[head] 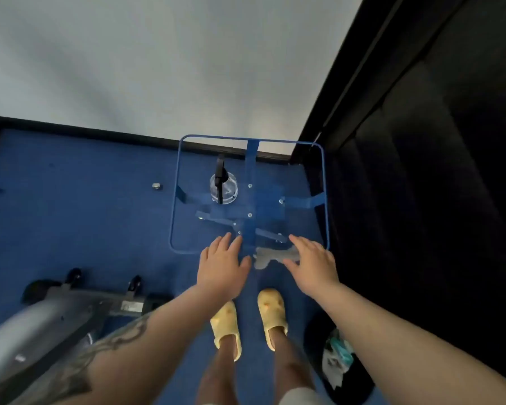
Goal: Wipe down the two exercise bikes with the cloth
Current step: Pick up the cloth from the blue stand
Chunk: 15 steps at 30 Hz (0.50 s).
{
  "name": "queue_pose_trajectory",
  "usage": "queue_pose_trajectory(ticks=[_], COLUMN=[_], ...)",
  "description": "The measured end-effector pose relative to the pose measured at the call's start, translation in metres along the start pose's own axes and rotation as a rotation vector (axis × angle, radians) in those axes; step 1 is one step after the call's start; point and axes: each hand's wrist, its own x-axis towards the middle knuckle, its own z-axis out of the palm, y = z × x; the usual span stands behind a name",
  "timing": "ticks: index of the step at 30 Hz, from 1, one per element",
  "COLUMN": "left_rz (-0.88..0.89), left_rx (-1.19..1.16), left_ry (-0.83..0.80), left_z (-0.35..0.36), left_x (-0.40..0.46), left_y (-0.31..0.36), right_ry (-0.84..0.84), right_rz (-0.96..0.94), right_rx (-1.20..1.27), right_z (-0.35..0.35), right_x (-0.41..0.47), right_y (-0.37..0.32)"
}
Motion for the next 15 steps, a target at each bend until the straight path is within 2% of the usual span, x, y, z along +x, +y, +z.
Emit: queue_pose_trajectory(ticks=[4,8,15], left_rz=[-0.048,-0.09,-0.146], left_rx=[-0.056,-0.098,-0.17], left_ry=[0.023,0.059,0.095], left_z=[0.022,0.037,0.028], left_x=[0.019,0.018,0.007], left_y=[-0.006,-0.003,0.004], right_ry=[-0.086,0.04,0.066], right_rz=[-0.019,-0.072,-0.151], right_rx=[-0.071,-0.141,-0.042], right_z=[0.024,0.03,0.006], right_x=[0.027,0.035,0.039], right_y=[0.007,0.015,0.012])
